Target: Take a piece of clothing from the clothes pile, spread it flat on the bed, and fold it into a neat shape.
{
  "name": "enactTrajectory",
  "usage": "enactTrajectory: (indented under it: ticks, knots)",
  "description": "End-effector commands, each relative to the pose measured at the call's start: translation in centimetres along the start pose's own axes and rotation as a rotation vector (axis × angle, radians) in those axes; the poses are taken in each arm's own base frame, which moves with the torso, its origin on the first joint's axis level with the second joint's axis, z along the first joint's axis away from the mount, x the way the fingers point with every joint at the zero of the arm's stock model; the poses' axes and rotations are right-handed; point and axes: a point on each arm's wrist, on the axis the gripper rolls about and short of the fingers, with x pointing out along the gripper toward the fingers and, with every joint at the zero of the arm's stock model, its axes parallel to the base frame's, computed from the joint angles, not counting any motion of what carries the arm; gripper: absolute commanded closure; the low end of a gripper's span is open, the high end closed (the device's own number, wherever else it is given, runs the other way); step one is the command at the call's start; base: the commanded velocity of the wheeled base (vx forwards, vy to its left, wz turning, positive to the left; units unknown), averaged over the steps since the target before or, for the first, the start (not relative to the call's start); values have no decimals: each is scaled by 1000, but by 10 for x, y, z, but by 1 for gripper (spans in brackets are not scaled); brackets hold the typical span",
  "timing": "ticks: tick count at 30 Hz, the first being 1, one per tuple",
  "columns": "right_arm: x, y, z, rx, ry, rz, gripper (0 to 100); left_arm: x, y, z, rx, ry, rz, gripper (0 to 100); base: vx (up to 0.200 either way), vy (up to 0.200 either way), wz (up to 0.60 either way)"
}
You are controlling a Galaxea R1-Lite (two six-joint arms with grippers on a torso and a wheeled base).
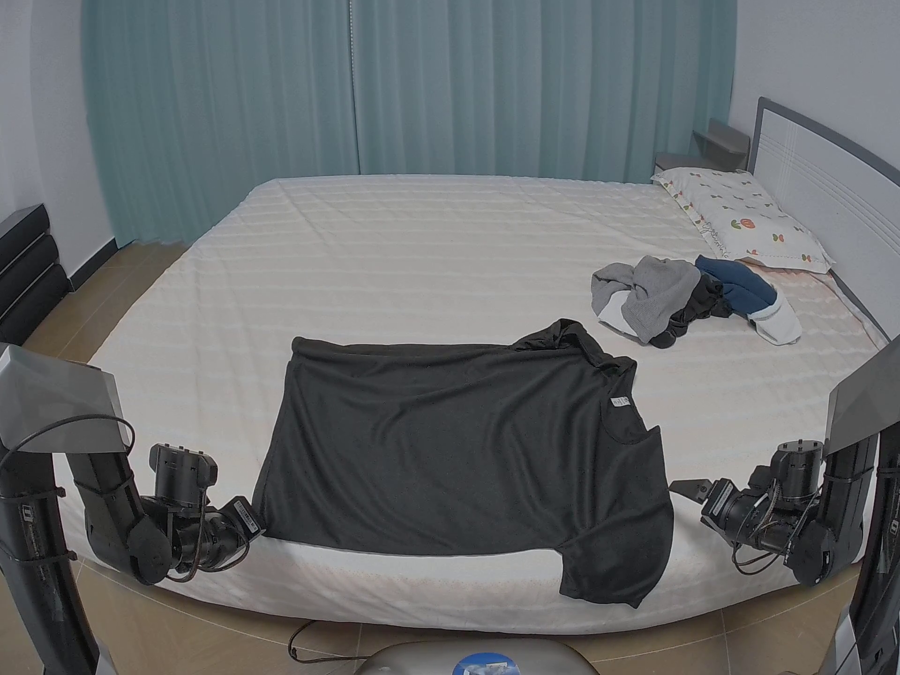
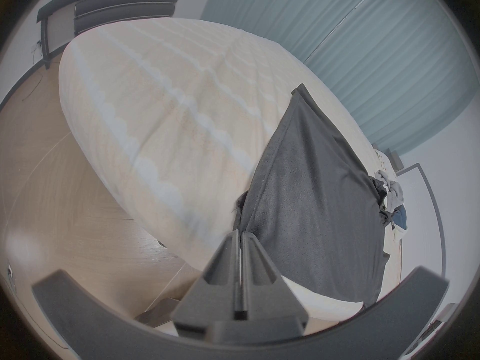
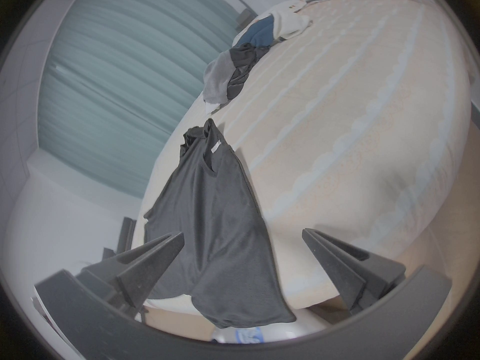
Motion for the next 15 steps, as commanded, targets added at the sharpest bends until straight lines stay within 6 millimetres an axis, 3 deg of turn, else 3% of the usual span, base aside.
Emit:
enactTrajectory:
  ticks: [1,15]
  knots:
    - [8,-12,-10,-65,42,-50,0,-6,3,1,8,-8,6,100,0,0,0]
    - [23,4,-22,-170,77,17,0,-10,8,0,29,-11,35,100,0,0,0]
